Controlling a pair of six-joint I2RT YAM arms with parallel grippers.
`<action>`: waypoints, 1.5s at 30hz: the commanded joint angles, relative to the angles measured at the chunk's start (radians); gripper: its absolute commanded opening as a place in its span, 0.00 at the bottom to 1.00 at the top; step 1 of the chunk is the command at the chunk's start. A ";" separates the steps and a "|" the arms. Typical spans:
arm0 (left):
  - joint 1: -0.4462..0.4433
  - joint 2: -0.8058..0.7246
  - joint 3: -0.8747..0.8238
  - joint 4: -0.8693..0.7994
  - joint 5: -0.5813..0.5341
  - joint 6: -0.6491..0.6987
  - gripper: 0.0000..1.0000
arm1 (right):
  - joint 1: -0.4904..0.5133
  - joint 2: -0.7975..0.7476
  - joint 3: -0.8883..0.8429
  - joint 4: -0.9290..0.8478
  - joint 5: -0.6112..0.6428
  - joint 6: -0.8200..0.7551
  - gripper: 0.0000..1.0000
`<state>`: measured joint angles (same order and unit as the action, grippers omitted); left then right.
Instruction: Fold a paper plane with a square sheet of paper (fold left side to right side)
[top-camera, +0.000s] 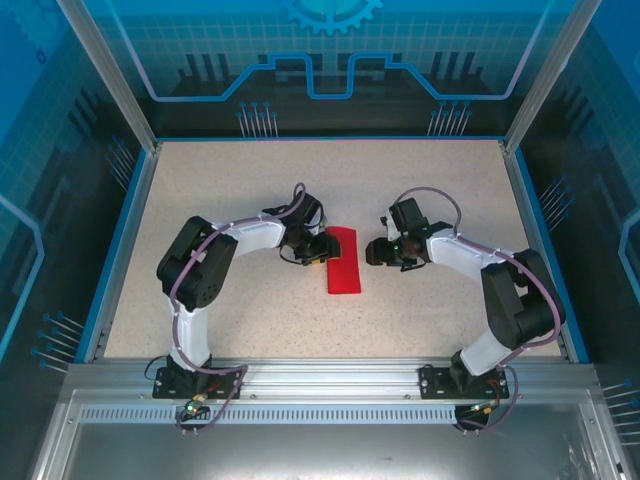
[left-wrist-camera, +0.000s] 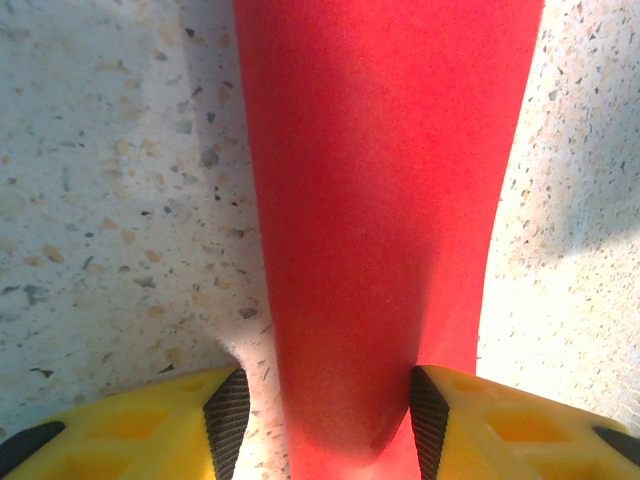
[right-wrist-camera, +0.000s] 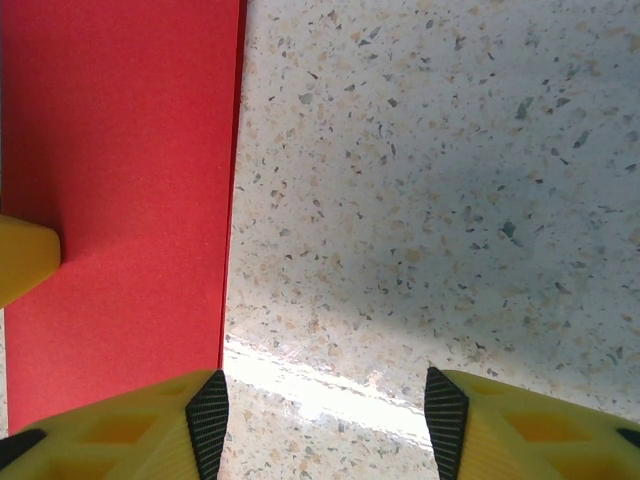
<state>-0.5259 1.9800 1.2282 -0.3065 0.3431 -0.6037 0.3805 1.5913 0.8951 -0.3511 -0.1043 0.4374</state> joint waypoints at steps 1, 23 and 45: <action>-0.020 0.075 -0.001 -0.028 -0.047 -0.009 0.51 | -0.014 -0.008 -0.009 -0.023 0.006 -0.016 0.58; -0.022 0.124 0.020 -0.078 -0.085 0.000 0.51 | -0.016 -0.036 -0.008 -0.040 0.012 -0.020 0.59; -0.031 0.150 0.042 -0.114 -0.095 0.029 0.51 | -0.065 -0.064 -0.062 -0.020 -0.019 -0.020 0.61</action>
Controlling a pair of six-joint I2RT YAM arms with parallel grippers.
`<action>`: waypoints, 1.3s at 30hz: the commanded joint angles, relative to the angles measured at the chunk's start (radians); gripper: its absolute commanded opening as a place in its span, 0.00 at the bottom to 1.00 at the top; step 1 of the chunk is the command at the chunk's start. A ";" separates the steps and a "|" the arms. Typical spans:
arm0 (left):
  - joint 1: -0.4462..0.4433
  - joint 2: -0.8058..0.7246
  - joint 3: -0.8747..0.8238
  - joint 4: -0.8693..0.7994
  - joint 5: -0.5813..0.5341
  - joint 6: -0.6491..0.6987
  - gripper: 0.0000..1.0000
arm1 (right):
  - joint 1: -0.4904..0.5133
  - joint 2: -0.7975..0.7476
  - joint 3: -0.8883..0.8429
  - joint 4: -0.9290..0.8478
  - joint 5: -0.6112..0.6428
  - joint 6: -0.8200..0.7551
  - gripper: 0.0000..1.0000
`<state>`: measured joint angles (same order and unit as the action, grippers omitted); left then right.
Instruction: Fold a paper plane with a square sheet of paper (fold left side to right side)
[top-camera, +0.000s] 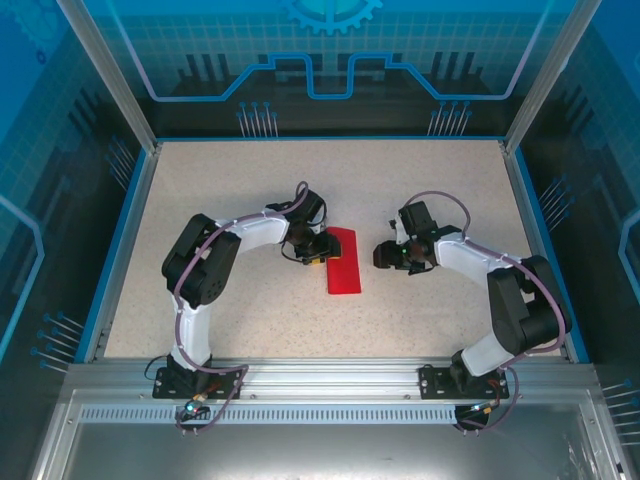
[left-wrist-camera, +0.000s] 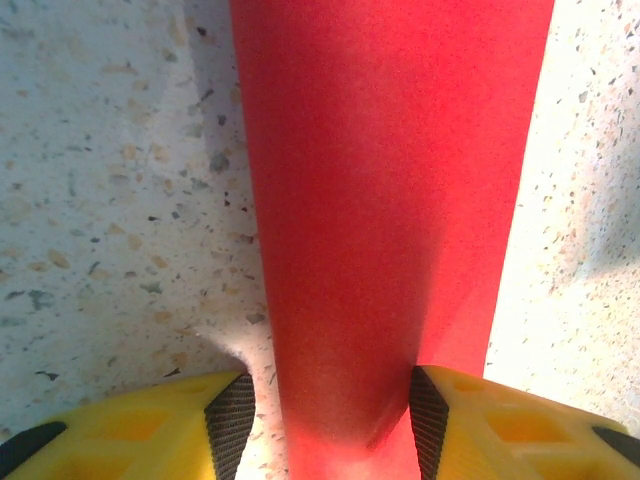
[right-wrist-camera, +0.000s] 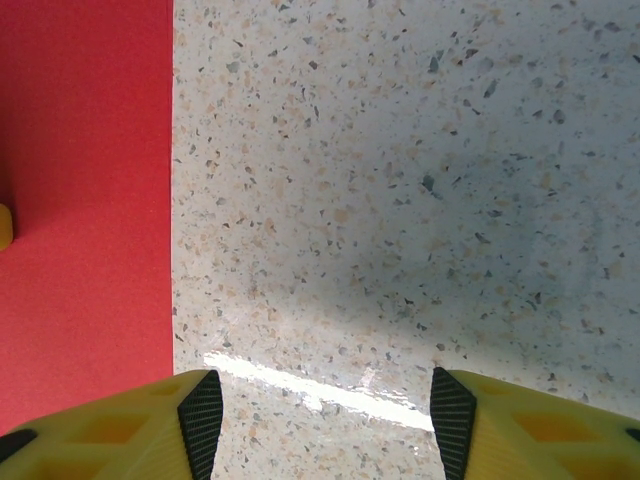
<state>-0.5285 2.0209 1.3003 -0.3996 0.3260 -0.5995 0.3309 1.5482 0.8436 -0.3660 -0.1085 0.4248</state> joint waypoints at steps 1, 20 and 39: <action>-0.027 0.109 -0.028 -0.022 -0.079 0.026 0.51 | -0.015 -0.020 -0.011 -0.004 -0.017 -0.007 0.61; -0.030 0.120 -0.014 -0.040 -0.085 0.032 0.51 | 0.002 0.007 -0.007 0.032 -0.082 0.006 0.60; -0.032 0.121 -0.014 -0.050 -0.092 0.038 0.49 | 0.089 0.108 0.029 0.112 -0.218 0.050 0.25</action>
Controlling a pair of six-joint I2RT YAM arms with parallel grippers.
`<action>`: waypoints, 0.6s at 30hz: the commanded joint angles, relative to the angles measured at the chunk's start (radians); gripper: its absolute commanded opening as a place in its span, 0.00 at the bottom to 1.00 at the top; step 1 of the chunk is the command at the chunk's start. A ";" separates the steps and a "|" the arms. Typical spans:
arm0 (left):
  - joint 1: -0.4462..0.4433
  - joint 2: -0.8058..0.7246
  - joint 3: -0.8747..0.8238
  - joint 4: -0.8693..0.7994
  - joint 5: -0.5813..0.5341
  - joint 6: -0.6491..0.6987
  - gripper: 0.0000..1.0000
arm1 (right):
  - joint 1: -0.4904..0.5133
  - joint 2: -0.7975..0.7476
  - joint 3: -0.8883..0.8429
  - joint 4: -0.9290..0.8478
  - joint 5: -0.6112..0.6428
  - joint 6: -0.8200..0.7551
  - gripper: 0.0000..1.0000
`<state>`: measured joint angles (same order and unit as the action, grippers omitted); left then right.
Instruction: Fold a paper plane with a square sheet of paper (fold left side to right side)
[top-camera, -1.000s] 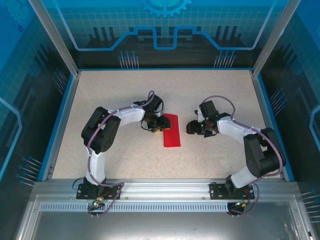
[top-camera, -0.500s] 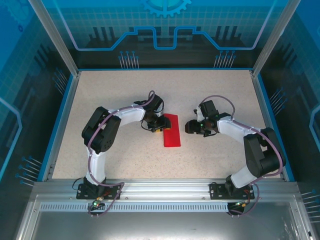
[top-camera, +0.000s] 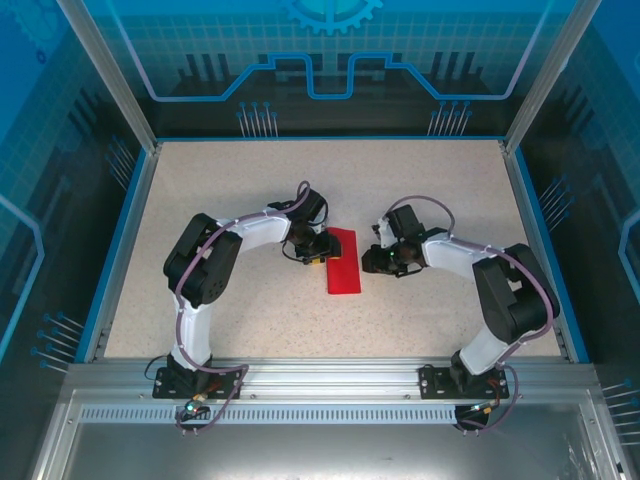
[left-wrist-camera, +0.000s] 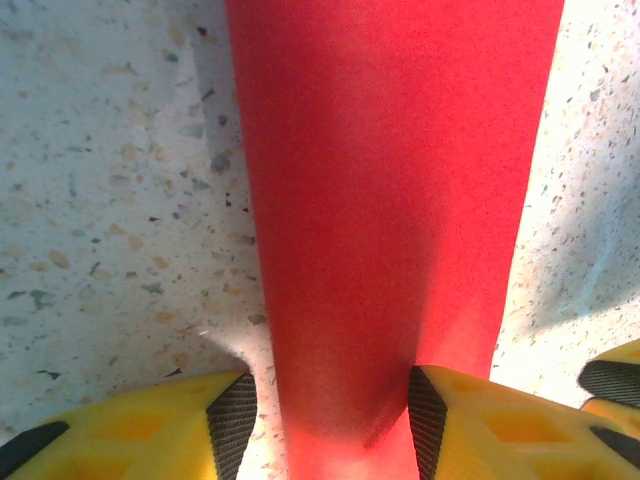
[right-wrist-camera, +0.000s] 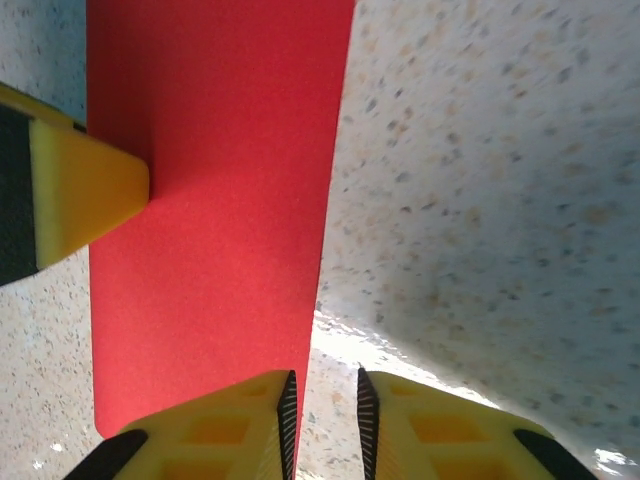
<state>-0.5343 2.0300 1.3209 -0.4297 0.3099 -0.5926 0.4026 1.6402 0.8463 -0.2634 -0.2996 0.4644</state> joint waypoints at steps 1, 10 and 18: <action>-0.029 0.111 -0.035 -0.022 -0.077 0.034 0.49 | 0.019 0.015 0.027 0.007 -0.023 0.011 0.26; -0.029 0.113 -0.037 -0.029 -0.081 0.045 0.49 | 0.020 -0.006 0.027 -0.010 0.007 0.003 0.26; -0.031 0.116 -0.035 -0.030 -0.083 0.042 0.49 | 0.031 0.020 0.065 0.008 -0.027 0.016 0.21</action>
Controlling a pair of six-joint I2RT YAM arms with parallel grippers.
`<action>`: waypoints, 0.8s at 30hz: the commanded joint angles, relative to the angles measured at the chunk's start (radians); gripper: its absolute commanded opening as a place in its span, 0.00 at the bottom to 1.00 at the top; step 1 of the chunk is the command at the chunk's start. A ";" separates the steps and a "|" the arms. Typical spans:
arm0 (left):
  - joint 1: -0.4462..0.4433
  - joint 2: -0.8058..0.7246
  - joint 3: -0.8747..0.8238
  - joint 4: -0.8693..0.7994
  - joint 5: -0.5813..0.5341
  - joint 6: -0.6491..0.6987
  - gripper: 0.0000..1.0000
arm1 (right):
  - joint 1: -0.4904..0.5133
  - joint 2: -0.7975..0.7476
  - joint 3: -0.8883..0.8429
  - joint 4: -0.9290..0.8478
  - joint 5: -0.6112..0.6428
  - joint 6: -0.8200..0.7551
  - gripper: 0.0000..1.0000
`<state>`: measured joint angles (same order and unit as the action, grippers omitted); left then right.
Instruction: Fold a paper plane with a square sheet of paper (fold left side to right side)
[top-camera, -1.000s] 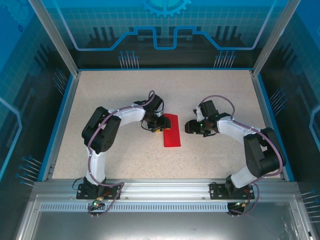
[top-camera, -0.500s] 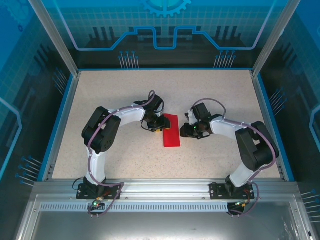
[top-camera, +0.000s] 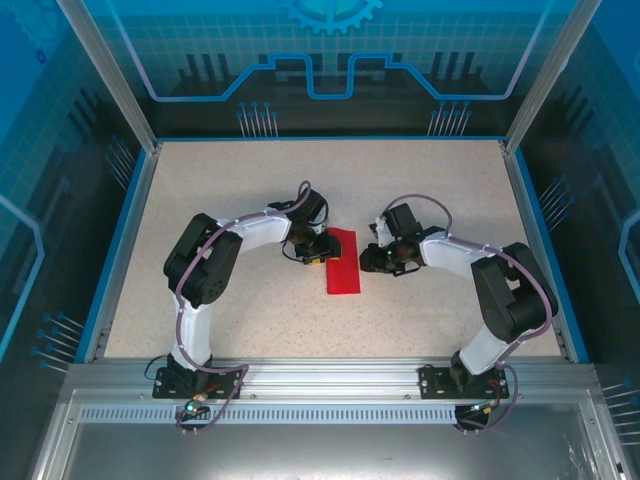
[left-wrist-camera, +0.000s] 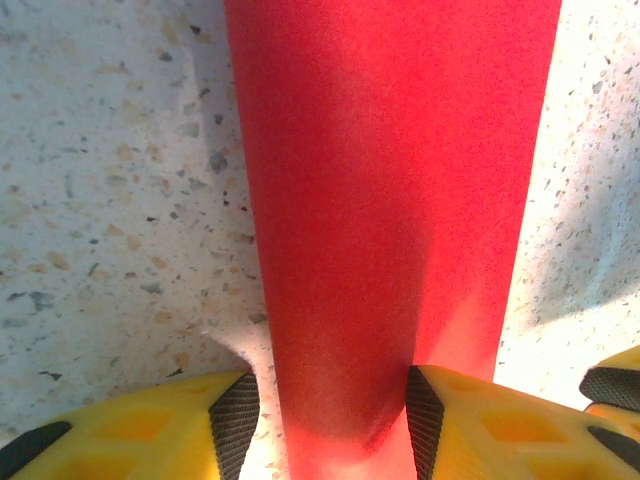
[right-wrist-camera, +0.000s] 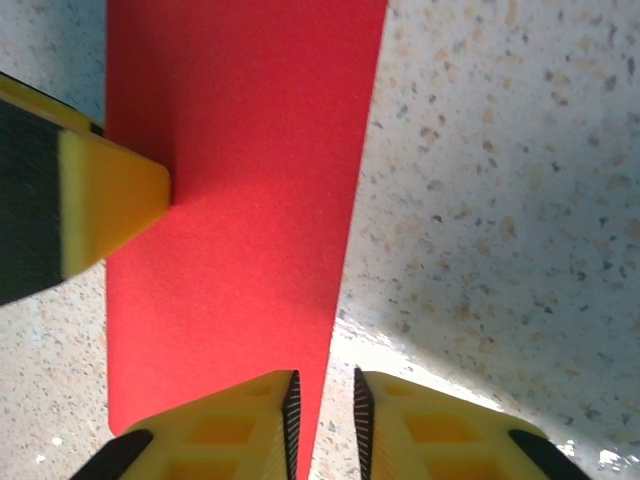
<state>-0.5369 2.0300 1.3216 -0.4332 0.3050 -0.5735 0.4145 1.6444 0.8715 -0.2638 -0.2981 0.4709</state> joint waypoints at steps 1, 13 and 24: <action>-0.028 0.115 -0.035 -0.027 -0.079 0.023 0.49 | 0.020 0.021 0.045 0.010 -0.031 0.011 0.21; -0.028 0.117 -0.034 -0.027 -0.080 0.020 0.50 | 0.055 0.121 0.113 0.005 -0.023 0.028 0.16; -0.029 0.092 -0.031 -0.028 -0.077 0.019 0.50 | 0.062 0.223 0.138 -0.092 0.029 0.019 0.16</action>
<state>-0.5396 2.0323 1.3273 -0.4404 0.2985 -0.5735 0.4599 1.8233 0.9958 -0.2893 -0.2985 0.4900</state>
